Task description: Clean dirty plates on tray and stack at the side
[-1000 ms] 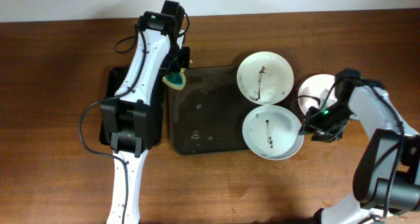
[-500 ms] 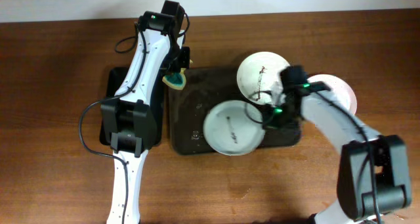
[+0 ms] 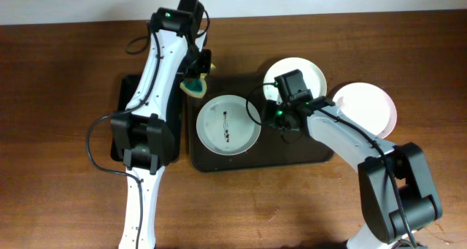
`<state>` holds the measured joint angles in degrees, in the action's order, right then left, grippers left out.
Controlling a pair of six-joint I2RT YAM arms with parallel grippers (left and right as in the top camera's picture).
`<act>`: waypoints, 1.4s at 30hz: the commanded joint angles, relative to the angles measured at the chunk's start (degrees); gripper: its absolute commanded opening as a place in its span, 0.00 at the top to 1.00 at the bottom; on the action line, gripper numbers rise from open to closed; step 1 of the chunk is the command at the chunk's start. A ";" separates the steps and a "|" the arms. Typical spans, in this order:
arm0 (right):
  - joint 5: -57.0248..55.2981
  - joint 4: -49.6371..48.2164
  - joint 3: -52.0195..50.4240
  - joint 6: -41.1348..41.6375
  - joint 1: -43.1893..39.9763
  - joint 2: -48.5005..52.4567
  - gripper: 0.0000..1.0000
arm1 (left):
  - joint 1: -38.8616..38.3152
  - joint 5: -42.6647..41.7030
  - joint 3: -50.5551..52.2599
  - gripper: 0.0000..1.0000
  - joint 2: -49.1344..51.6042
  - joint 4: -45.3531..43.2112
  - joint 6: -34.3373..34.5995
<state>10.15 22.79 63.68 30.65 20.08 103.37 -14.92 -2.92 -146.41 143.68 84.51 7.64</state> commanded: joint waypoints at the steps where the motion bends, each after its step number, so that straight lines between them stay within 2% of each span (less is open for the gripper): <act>1: 1.68 -2.16 0.39 -4.55 -0.22 3.21 0.59 | 0.09 -5.64 -11.08 1.00 -0.35 4.59 -1.99; 3: 4.42 -4.28 0.44 -4.96 -0.22 5.70 0.61 | 0.09 -6.36 -15.80 1.00 -0.35 8.04 -1.99; 4: 4.81 -4.42 0.85 -4.94 -0.22 6.99 0.67 | 0.09 -6.36 -18.45 1.00 -0.35 10.71 -1.99; 7: 4.44 -5.79 1.01 -4.85 -0.22 7.96 0.76 | 0.07 -9.68 -19.80 1.00 -0.63 12.22 -1.95; 10: 4.22 -7.28 1.01 -1.20 -0.24 10.60 0.96 | -0.09 -9.97 -15.02 1.00 -0.66 12.22 -1.25; 13: 4.46 -7.65 1.05 0.42 -0.24 11.69 0.96 | -1.22 -9.70 -7.65 1.00 -0.66 12.22 -0.04; 16: 4.50 -7.63 1.05 2.47 -0.22 11.72 0.96 | -3.04 -0.24 -0.15 1.00 -0.63 12.09 6.10; 21: 4.68 -7.08 1.05 2.43 -0.24 11.76 0.96 | -6.34 2.47 12.35 1.00 -0.63 -0.02 5.29; 22: 4.68 -6.95 1.05 2.43 -0.24 11.76 0.96 | -6.73 0.76 16.37 1.00 -0.63 -3.72 2.86; 25: 4.68 -6.60 1.05 2.43 -0.24 11.76 0.96 | -6.84 -3.41 27.71 1.00 -0.63 -12.33 1.64; 27: 4.70 -6.29 1.05 2.43 -0.24 11.76 0.96 | -6.88 -8.04 31.98 1.00 -0.63 -15.06 -0.74; 29: 4.68 -6.32 1.05 2.43 -0.24 11.76 0.96 | -7.39 -24.70 32.96 1.00 -0.63 -14.88 -13.55; 30: 4.68 -6.29 1.05 2.43 -0.24 11.76 0.96 | -7.89 -30.82 32.76 1.00 -0.66 -13.97 -17.40; 32: 4.68 -6.25 1.05 2.43 -0.24 11.76 0.96 | -8.70 -32.96 32.74 1.00 -0.66 -13.70 -17.59; 35: 4.68 -6.03 1.05 2.43 -0.24 11.76 0.96 | -9.20 -32.57 32.46 1.00 -0.66 -14.47 -10.12; 37: 4.68 -5.70 1.05 2.43 -0.24 11.76 0.96 | -8.44 -23.47 32.46 1.00 -0.66 -17.53 0.68; 39: 4.68 -5.66 1.05 2.43 -0.24 11.76 0.96 | -7.39 -7.08 32.35 1.00 -0.66 -21.20 11.85; 40: 4.68 -5.64 1.05 2.43 -0.24 11.76 0.96 | -7.02 -0.22 32.28 1.00 -0.66 -22.23 15.15; 42: 4.66 -5.46 1.05 2.43 -0.24 11.76 0.96 | -6.36 20.87 32.20 1.00 -0.66 -22.77 20.72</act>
<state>14.90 15.25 65.67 33.58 19.75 112.92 -23.79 -19.22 -115.20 139.26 64.73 16.64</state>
